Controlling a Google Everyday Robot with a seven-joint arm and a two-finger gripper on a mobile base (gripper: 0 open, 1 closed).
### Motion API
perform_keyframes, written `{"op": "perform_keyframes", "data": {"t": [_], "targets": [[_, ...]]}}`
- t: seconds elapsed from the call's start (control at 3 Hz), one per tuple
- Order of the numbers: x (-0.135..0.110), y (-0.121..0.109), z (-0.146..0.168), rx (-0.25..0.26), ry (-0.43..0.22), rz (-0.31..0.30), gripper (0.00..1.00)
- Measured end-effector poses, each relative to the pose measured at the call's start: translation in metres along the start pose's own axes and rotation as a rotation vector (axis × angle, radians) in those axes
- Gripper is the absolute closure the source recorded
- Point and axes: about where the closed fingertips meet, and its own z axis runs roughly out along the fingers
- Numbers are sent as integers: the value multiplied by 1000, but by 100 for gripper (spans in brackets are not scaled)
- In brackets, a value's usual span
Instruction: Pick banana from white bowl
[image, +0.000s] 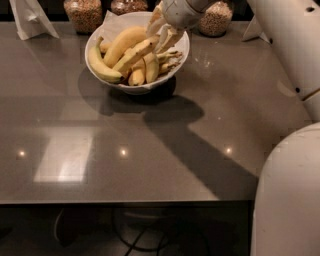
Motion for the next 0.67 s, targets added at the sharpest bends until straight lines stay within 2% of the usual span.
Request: {"op": "perform_keyframes", "data": {"t": [0.33, 0.67], "targets": [[-6, -6, -20, 29, 10, 14, 100], [-10, -9, -47, 76, 0, 62, 100]]}}
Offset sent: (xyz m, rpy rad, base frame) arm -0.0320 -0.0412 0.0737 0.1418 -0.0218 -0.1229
